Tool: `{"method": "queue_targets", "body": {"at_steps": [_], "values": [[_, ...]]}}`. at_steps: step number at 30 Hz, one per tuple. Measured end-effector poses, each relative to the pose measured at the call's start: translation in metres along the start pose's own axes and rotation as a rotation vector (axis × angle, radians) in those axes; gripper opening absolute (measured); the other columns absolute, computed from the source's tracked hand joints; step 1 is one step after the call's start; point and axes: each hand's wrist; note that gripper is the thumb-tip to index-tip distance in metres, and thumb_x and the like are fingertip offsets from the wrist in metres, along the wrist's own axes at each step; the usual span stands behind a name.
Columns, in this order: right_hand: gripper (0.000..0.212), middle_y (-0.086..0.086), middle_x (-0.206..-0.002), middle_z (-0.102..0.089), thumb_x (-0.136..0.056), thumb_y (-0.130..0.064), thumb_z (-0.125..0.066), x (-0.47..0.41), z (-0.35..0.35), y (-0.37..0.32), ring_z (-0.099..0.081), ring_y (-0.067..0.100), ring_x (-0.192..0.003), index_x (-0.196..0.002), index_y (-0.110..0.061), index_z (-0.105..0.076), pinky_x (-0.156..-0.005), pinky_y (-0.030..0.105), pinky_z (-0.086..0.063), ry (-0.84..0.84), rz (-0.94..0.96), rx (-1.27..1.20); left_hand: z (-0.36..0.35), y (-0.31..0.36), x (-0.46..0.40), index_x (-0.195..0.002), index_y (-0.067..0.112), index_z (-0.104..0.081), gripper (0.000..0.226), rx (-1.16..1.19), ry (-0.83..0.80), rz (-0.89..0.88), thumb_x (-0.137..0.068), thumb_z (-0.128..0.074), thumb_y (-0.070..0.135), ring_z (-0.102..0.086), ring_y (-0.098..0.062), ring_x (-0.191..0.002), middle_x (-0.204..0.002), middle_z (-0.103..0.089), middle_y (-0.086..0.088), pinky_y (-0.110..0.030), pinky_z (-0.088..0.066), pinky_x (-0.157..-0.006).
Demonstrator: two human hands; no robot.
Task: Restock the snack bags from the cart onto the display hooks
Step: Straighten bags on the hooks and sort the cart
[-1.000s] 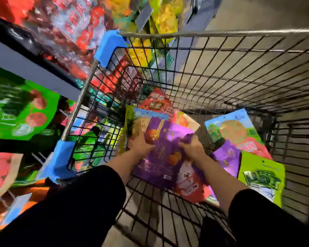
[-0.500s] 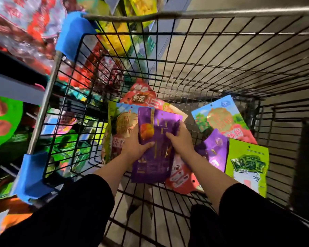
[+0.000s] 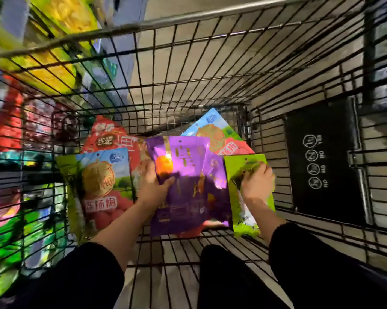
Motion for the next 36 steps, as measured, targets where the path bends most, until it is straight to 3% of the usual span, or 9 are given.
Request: {"method": "queue_targets", "body": {"at_steps": [6, 9, 13, 19, 25, 30, 32, 34, 36], "values": [[0.097, 0.024, -0.138, -0.037, -0.073, -0.036, -0.081, -0.013, 0.0, 0.035, -0.04, 0.042, -0.125, -0.144, 0.003, -0.027, -0.103, 0.049, -0.036, -0.233, -0.034, -0.016, -0.013, -0.009, -0.008, -0.121, 0.012, -0.044, 0.049, -0.062, -0.035, 0.017, -0.081, -0.074, 0.01, -0.061, -0.027, -0.1, -0.098, -0.062, -0.003, -0.033, -0.045, -0.088], [0.109, 0.024, -0.138, -0.035, -0.065, -0.037, -0.086, -0.013, 0.002, 0.03, -0.036, 0.041, -0.128, -0.145, 0.001, -0.024, -0.104, 0.046, -0.034, -0.195, -0.059, -0.079, -0.015, -0.008, -0.006, -0.138, 0.006, -0.037, 0.068, -0.058, -0.032, 0.017, -0.081, -0.074, 0.007, -0.057, -0.022, -0.109, -0.115, -0.061, -0.007, -0.032, -0.042, -0.097], [0.091, 0.02, -0.126, -0.048, -0.059, -0.035, -0.09, -0.009, 0.012, 0.018, -0.048, 0.035, -0.116, -0.127, 0.001, -0.041, -0.091, 0.041, -0.042, -0.084, -0.095, -0.195, -0.014, -0.008, -0.001, -0.144, 0.009, -0.03, 0.075, -0.012, -0.02, 0.026, -0.082, -0.07, -0.001, -0.052, -0.018, -0.115, -0.122, -0.054, -0.001, -0.027, -0.036, -0.1], [0.035, 0.013, -0.095, -0.073, -0.072, 0.0, -0.08, -0.021, 0.031, -0.012, -0.069, 0.022, -0.083, -0.105, 0.003, -0.068, -0.079, 0.035, -0.056, -0.428, -0.101, -0.943, -0.001, 0.009, 0.002, -0.144, 0.012, -0.031, 0.075, 0.037, 0.027, 0.007, -0.082, -0.073, 0.005, -0.057, -0.023, -0.11, -0.122, -0.058, -0.005, -0.036, -0.044, -0.099], [0.023, -0.007, -0.061, -0.063, -0.086, -0.038, -0.069, -0.014, 0.074, -0.086, -0.049, 0.007, -0.045, -0.093, -0.017, -0.062, -0.046, 0.021, -0.042, -0.505, -0.006, -1.094, 0.039, 0.064, 0.014, -0.142, 0.008, -0.034, 0.067, 0.182, 0.233, -0.086, -0.085, -0.067, -0.001, -0.054, -0.015, -0.1, -0.116, -0.056, -0.005, -0.03, -0.047, -0.09], [0.017, 0.02, -0.11, -0.068, -0.091, -0.002, -0.056, 0.027, 0.128, -0.147, -0.065, 0.027, -0.093, -0.106, -0.001, -0.065, -0.087, 0.042, -0.054, -0.597, 0.292, -1.344, 0.1, 0.102, 0.049, -0.131, 0.004, -0.041, 0.054, 0.273, 0.434, -0.225, -0.084, -0.067, -0.001, -0.06, -0.003, -0.08, -0.105, -0.062, -0.004, -0.009, -0.047, -0.068], [0.017, 0.014, -0.102, -0.071, -0.089, 0.003, -0.058, 0.052, 0.153, -0.169, -0.067, 0.022, -0.087, -0.103, -0.001, -0.066, -0.083, 0.037, -0.055, -0.575, 0.405, -1.381, 0.125, 0.111, 0.072, -0.123, 0.004, -0.044, 0.051, 0.326, 0.498, -0.279, -0.081, -0.072, 0.005, -0.06, -0.011, -0.077, -0.095, -0.062, -0.004, -0.015, -0.049, -0.066], [0.017, 0.001, -0.085, -0.074, -0.086, 0.006, -0.059, 0.084, 0.178, -0.191, -0.068, 0.016, -0.077, -0.093, -0.006, -0.068, -0.079, 0.036, -0.056, -0.58, 0.508, -1.394, 0.151, 0.118, 0.105, -0.131, -0.002, -0.042, 0.064, 0.364, 0.556, -0.316, -0.078, -0.075, 0.013, -0.058, -0.019, -0.095, -0.116, -0.061, -0.016, -0.027, -0.051, -0.085], [0.014, 0.004, -0.086, -0.074, -0.082, 0.003, -0.065, 0.122, 0.201, -0.208, -0.068, 0.024, -0.085, -0.085, -0.009, -0.071, -0.088, 0.049, -0.054, -0.601, 0.612, -1.389, 0.176, 0.117, 0.143, -0.136, -0.01, -0.036, 0.069, 0.401, 0.657, -0.422, -0.079, -0.073, 0.0, -0.057, -0.011, -0.099, -0.125, -0.054, -0.019, -0.014, -0.045, -0.09]]}}
Point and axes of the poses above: each hand's wrist, its own x-axis away from the middle knuckle, its own z-axis out of the back of the hand, y = z × x
